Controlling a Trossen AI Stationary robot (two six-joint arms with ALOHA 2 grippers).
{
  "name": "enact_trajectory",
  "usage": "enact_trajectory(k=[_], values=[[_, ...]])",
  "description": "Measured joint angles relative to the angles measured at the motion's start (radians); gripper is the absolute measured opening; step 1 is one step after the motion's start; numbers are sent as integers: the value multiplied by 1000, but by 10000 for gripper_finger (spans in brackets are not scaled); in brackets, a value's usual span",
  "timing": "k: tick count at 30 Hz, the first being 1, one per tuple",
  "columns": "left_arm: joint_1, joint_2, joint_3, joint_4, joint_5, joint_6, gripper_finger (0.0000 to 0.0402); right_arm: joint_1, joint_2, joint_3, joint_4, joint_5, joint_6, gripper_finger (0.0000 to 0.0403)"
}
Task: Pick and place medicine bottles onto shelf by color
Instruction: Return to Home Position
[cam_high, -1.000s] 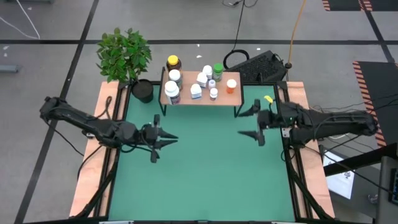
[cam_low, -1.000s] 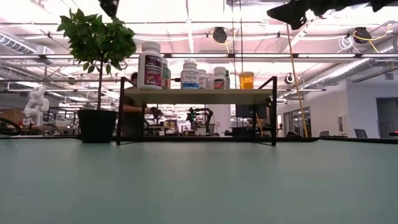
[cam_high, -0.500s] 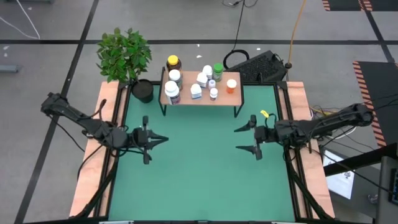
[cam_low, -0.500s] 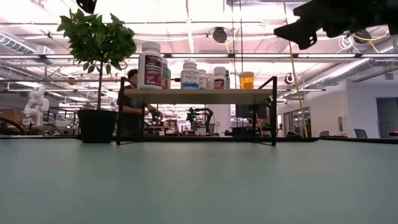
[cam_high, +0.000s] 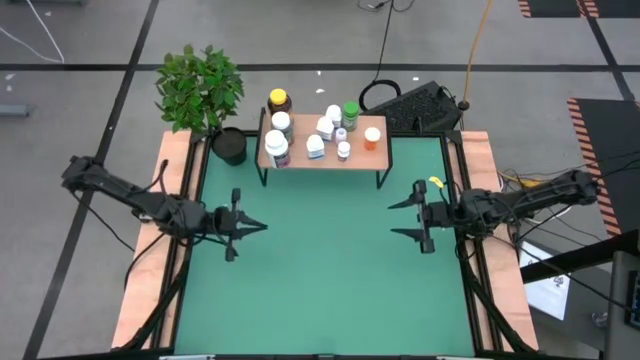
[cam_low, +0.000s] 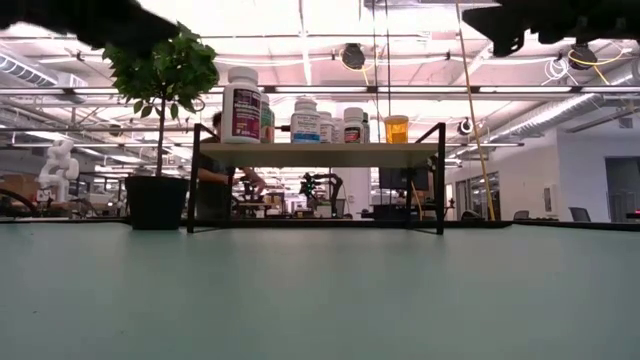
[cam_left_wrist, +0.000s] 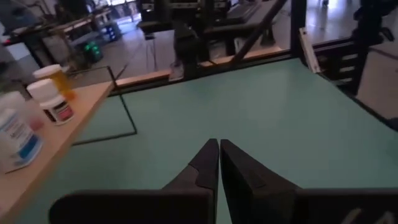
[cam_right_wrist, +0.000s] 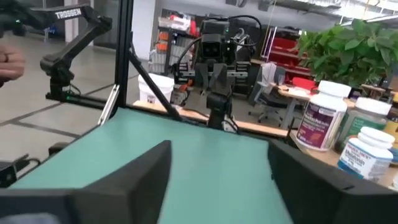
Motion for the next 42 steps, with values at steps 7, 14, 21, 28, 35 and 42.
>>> enact_trajectory(k=[7, 14, 21, 28, 35, 42], values=[[88, -151, -158, 36, 44, 49, 14, -2, -73, 0, -56, 5, -27, 70], [120, -318, -267, 58, 65, 97, 14, -45, -179, -55, -110, 3, -25, 17], [155, -449, -309, -45, 65, 124, 14, -50, -262, -157, -30, -25, -89, 2], [180, -487, -343, -92, 83, 129, 14, -50, -275, -206, -2, -27, -87, 1], [217, -487, -370, -78, 127, 117, 14, -50, -275, -319, 240, -128, -184, 0], [254, -489, -370, -129, 114, 94, 14, -49, -277, -318, 220, -130, -202, 0]])
